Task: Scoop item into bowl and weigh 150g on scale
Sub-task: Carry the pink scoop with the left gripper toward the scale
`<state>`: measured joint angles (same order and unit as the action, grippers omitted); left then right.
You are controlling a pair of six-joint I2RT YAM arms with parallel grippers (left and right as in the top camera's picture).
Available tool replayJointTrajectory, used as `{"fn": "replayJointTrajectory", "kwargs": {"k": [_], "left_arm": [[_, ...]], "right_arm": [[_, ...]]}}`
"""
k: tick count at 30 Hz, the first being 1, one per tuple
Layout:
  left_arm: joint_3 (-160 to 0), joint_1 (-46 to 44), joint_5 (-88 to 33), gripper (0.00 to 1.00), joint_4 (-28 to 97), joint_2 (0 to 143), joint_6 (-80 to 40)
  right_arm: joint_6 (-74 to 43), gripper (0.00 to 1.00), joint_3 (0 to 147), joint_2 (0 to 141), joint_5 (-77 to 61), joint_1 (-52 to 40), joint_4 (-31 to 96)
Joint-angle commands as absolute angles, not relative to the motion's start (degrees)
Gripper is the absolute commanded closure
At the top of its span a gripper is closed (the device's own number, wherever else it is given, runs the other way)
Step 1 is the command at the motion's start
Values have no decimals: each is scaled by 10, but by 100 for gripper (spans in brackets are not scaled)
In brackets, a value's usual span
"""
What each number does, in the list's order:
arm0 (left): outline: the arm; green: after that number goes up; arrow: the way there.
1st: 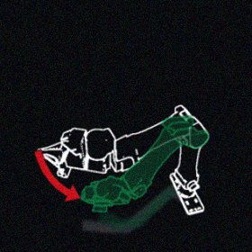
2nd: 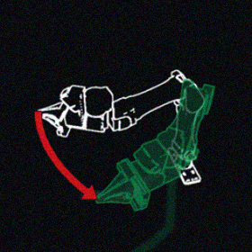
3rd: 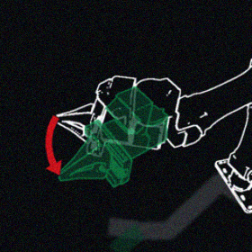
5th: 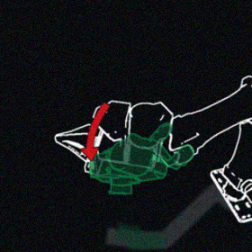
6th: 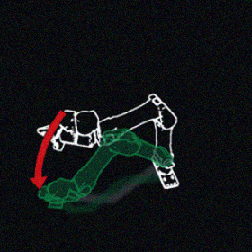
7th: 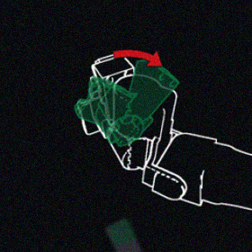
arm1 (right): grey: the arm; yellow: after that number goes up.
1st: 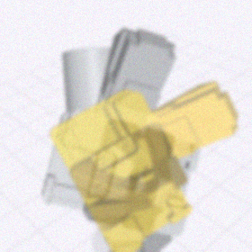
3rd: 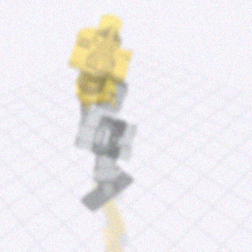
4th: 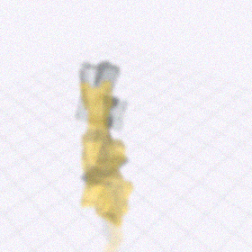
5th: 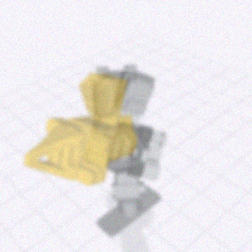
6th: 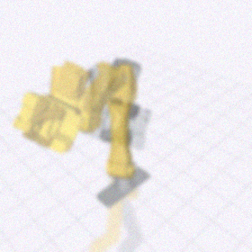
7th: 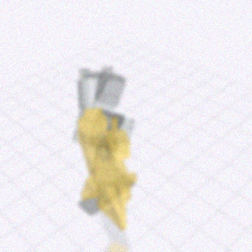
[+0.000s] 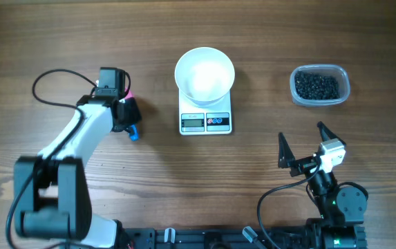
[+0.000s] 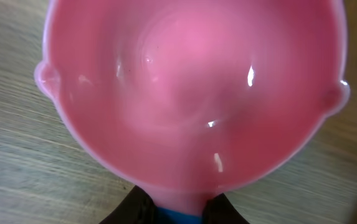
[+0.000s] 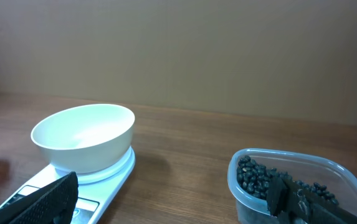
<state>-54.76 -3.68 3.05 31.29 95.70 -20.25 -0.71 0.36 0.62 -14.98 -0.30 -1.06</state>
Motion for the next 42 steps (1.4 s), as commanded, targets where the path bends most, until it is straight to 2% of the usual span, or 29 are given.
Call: {"fn": "replayJointTrajectory", "kwargs": {"k": [1, 14, 42], "left_arm": [[-551, -33, 23, 80, 311, 893, -199], [-552, -33, -11, 80, 319, 696, -200], [-552, -33, -11, 80, 313, 691, -199]], "right_arm": [[-1, 0, 3, 2, -151, -5, -13], [-1, 0, 3, 2, -151, -5, -12], [-1, 0, 3, 3, -150, -5, -12]]}}
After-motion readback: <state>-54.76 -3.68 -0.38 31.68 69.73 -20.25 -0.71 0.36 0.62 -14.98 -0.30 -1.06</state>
